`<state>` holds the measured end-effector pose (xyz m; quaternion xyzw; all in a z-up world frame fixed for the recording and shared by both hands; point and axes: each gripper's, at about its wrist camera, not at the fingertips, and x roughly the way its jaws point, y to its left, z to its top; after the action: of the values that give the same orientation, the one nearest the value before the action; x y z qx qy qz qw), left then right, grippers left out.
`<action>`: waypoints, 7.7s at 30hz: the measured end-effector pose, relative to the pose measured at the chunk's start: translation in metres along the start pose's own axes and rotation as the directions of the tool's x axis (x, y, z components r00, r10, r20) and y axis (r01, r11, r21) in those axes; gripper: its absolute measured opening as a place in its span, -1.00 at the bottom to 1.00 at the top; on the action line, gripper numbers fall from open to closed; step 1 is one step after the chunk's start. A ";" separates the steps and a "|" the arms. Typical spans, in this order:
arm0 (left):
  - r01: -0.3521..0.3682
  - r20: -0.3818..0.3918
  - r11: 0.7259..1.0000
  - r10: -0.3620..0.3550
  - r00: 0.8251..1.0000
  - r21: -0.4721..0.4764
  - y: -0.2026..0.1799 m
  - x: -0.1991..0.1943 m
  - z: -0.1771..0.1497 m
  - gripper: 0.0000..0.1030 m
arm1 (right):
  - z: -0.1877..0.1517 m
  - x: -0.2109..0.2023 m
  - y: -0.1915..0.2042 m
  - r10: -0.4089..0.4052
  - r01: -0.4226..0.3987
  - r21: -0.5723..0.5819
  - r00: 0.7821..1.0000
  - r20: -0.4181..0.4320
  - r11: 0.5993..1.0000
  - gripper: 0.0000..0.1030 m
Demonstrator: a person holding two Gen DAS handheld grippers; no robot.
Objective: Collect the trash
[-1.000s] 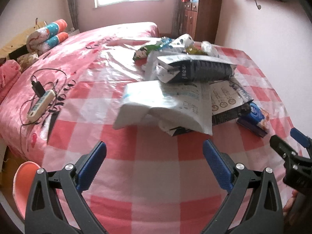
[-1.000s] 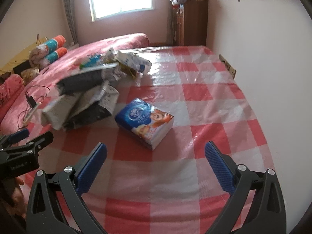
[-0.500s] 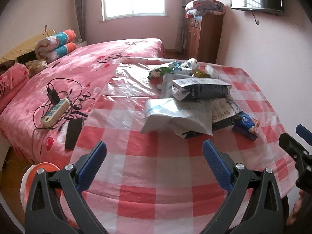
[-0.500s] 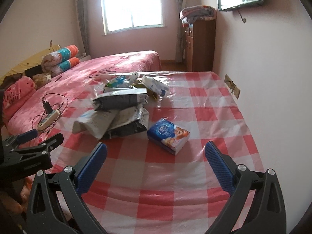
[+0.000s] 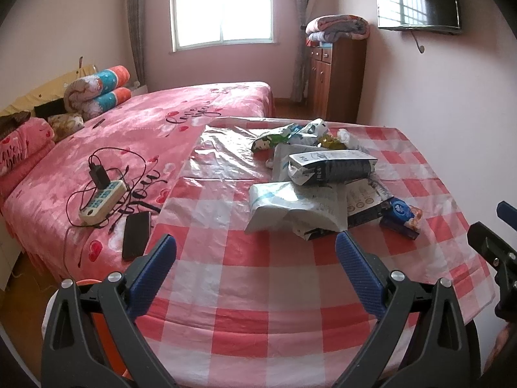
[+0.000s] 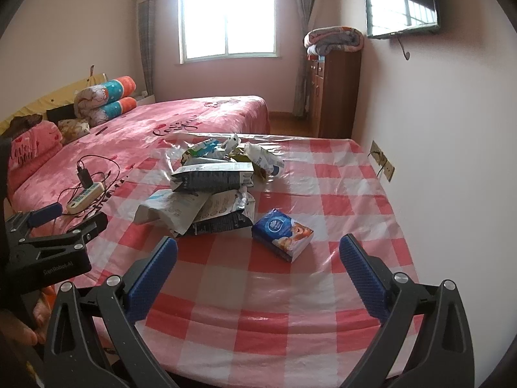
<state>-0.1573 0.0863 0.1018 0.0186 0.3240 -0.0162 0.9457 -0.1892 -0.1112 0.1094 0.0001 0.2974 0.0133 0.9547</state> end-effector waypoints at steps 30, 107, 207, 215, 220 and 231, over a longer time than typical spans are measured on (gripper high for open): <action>0.091 0.021 0.995 -0.092 0.996 0.047 0.004 -0.009 -0.004 0.93 | 0.000 -0.010 -0.030 0.058 -0.059 0.028 0.998 0.029 0.998 0.92; -0.157 -0.383 0.945 0.037 0.923 -0.288 0.032 0.225 0.060 0.74 | -0.015 0.165 -0.055 0.274 -0.282 0.009 0.925 -0.264 0.959 0.72; -0.288 -0.333 0.869 0.154 0.930 -0.403 0.310 0.047 -0.170 0.38 | -0.040 0.122 0.320 0.610 -0.748 -0.195 0.640 -0.467 0.634 0.73; -0.294 -0.263 0.887 0.207 0.942 -0.355 0.297 0.043 -0.151 0.45 | -0.037 0.124 0.284 0.582 -0.687 -0.178 0.703 -0.409 0.705 0.74; -0.253 -0.214 0.911 0.189 0.958 -0.326 0.279 0.039 -0.136 0.45 | -0.034 0.121 0.258 0.587 -0.664 -0.142 0.726 -0.359 0.734 0.74; -0.177 -0.165 0.953 0.139 0.976 -0.246 0.225 0.035 -0.100 0.45 | -0.023 0.117 0.198 0.585 -0.621 -0.076 0.768 -0.261 0.780 0.83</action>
<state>-0.1809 0.3154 0.0069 -0.0782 0.3888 0.1038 0.9121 -0.1115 0.0898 0.0258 0.0189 0.3846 0.3434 0.8566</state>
